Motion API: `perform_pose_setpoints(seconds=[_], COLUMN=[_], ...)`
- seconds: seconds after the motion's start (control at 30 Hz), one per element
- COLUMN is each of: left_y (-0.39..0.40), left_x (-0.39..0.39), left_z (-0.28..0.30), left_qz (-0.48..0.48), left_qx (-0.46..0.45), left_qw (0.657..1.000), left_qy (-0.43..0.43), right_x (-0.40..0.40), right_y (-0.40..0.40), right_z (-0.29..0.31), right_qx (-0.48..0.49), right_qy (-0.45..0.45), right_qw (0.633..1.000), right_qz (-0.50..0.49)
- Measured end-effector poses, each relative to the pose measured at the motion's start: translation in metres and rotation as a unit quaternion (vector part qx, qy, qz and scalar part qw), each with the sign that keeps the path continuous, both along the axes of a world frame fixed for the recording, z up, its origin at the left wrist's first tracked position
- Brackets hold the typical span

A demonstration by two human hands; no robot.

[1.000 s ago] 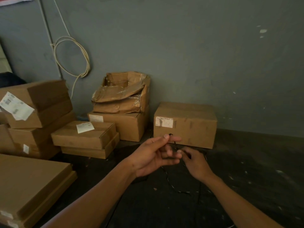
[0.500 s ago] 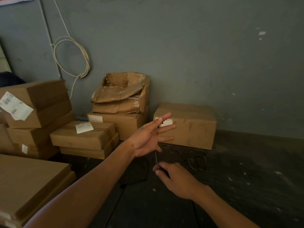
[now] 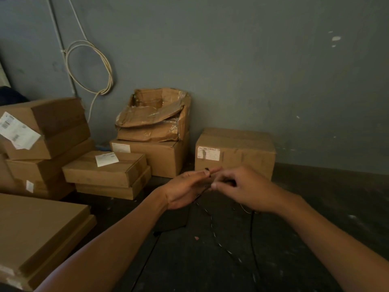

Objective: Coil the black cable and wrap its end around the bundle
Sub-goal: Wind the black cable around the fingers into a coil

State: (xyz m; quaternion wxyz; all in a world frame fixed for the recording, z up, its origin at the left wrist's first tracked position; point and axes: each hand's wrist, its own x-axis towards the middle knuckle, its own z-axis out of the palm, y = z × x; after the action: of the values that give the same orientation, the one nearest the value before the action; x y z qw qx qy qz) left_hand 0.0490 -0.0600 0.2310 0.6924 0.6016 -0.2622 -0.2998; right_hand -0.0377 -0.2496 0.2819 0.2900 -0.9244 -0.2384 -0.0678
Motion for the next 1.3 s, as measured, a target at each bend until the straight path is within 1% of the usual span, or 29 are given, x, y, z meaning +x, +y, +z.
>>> perform_pose_setpoints(seconds=[0.13,0.3,0.4,0.57,0.7,0.9,1.03,1.1,1.17,1.3], left_y=[-0.005,-0.010,-0.013,-0.013,-0.013,-0.019,-0.024,-0.027,-0.029,-0.033], left_x=[-0.010,-0.019,-0.025,-0.036,-0.037,-0.046,-0.052,-0.054,-0.054,-0.047], left_z=[-0.001,0.004,0.008,0.021,0.023,0.031,0.046,0.051,0.055,0.067], left_qz=[-0.020,-0.064,-0.090,-0.144,-0.167,-0.267,-0.294,-0.305,-0.308,-0.287], left_qx=[-0.006,-0.015,-0.010,-0.012,0.011,-0.043,-0.046,-0.047,-0.053,-0.073], left_qw=[1.000,0.997,0.995,0.988,0.985,0.961,0.955,0.951,0.950,0.955], left_qy=[0.018,0.039,0.034,0.059,0.042,0.052,0.012,-0.008,-0.013,-0.001], right_x=[0.005,0.009,0.013,0.026,0.033,0.045,0.045,0.040,0.035,0.030], right_y=[-0.012,-0.023,-0.027,-0.039,-0.047,-0.062,-0.061,-0.054,-0.043,-0.020], right_z=[0.032,0.053,0.053,0.042,0.028,-0.017,-0.059,-0.079,-0.098,-0.128], right_qx=[-0.056,-0.046,-0.035,-0.003,0.026,0.075,0.101,0.113,0.090,-0.026], right_qy=[-0.052,-0.102,-0.117,-0.119,-0.123,-0.094,-0.036,-0.036,-0.024,0.049], right_qw=[0.996,0.991,0.991,0.990,0.989,0.988,0.991,0.991,0.993,0.996], right_qz=[-0.044,-0.067,-0.060,-0.072,-0.083,-0.100,-0.078,-0.063,-0.066,-0.065])
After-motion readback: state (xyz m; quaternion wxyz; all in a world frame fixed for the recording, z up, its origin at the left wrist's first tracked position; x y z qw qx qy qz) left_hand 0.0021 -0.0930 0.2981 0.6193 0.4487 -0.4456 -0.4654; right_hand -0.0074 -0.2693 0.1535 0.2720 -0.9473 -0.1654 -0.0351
